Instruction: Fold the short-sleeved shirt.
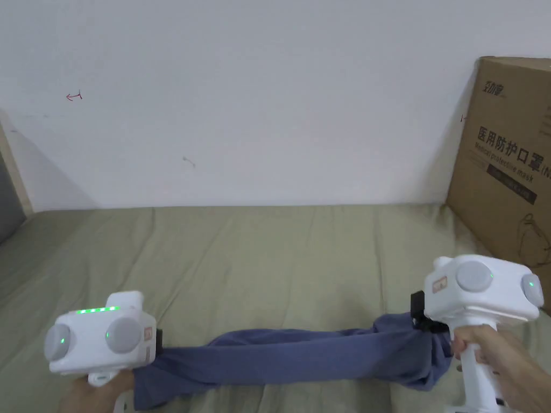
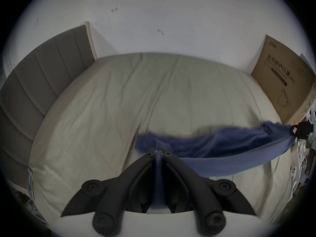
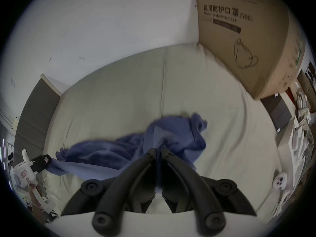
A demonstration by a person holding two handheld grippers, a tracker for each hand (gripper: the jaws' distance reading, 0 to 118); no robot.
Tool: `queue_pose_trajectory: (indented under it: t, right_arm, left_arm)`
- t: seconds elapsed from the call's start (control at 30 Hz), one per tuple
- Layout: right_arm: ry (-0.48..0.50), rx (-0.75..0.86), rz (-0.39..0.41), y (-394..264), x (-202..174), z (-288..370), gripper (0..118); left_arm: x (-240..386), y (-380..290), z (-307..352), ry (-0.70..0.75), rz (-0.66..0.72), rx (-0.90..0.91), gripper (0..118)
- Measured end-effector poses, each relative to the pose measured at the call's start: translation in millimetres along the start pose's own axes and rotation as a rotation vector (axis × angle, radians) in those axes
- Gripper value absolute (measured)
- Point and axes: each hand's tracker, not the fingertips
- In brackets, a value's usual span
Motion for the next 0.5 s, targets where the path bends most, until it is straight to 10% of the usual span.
queue_pose_trajectory:
  t: [0.5]
  right_arm:
    - [-0.010, -0.118, 0.162, -274, 42, 153, 4]
  left_arm:
    - [-51, -219, 202, -0.045, 0.043, -0.096, 2]
